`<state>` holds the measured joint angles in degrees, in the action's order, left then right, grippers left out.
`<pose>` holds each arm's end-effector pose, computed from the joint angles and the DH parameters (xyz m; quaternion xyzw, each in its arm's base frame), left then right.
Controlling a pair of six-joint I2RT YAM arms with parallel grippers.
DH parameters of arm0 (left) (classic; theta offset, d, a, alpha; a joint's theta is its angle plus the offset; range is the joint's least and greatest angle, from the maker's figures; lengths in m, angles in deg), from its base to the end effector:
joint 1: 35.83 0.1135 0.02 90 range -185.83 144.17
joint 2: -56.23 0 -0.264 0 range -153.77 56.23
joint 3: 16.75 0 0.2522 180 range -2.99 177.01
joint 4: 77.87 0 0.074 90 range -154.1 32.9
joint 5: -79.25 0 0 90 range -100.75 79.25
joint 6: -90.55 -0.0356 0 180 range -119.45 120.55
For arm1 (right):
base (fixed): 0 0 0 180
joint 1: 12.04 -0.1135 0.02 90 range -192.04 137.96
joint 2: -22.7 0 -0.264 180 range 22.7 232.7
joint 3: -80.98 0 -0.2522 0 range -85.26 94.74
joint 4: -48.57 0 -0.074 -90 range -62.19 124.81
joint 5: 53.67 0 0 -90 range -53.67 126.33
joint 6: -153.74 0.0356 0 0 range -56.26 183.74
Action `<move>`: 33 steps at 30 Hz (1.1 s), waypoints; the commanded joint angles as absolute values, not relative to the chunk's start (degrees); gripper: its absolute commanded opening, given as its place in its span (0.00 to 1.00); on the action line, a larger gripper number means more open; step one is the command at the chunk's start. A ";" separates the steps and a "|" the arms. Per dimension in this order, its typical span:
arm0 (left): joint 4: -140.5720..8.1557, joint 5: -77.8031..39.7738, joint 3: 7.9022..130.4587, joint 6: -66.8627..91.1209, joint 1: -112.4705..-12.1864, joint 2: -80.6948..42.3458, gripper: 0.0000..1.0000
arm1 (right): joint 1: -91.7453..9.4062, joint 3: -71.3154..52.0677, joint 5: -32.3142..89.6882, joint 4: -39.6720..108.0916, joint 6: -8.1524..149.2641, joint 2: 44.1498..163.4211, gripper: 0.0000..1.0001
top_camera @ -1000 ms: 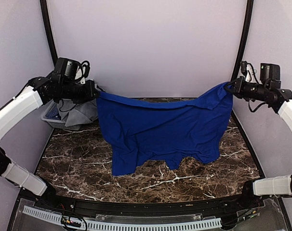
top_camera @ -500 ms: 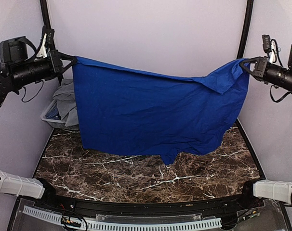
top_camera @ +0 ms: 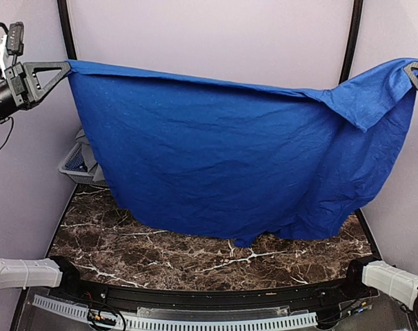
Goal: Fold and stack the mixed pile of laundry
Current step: Flatten out the crumpled T-shirt at the center of the board.
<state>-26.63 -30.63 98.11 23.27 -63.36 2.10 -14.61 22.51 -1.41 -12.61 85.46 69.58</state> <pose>0.0783 -0.0545 0.5652 0.1583 0.6304 -0.4202 0.6332 0.0047 0.0220 0.5732 -0.1529 0.6201 0.3521 0.6842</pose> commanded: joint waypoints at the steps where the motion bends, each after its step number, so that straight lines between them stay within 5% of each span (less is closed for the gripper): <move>1: -27.27 -36.23 102.22 23.00 -63.25 1.75 0.00 | -14.28 31.46 -1.66 -13.54 86.70 71.12 0.00; 9: -28.57 -36.24 104.69 23.27 -63.25 -1.15 0.00 | -14.29 35.50 5.47 -15.78 85.22 74.03 0.00; 21: -37.41 -27.25 80.16 25.57 -63.17 -10.33 0.00 | -14.30 -5.52 17.03 1.93 84.59 76.61 0.00; 27: -43.26 -20.01 72.03 25.87 -62.67 -23.89 0.00 | -14.19 -17.56 18.10 15.89 84.16 88.42 0.00; 33: -49.03 -16.61 75.66 26.50 -61.23 -42.52 0.00 | -14.17 -15.41 16.75 24.65 84.21 107.53 0.00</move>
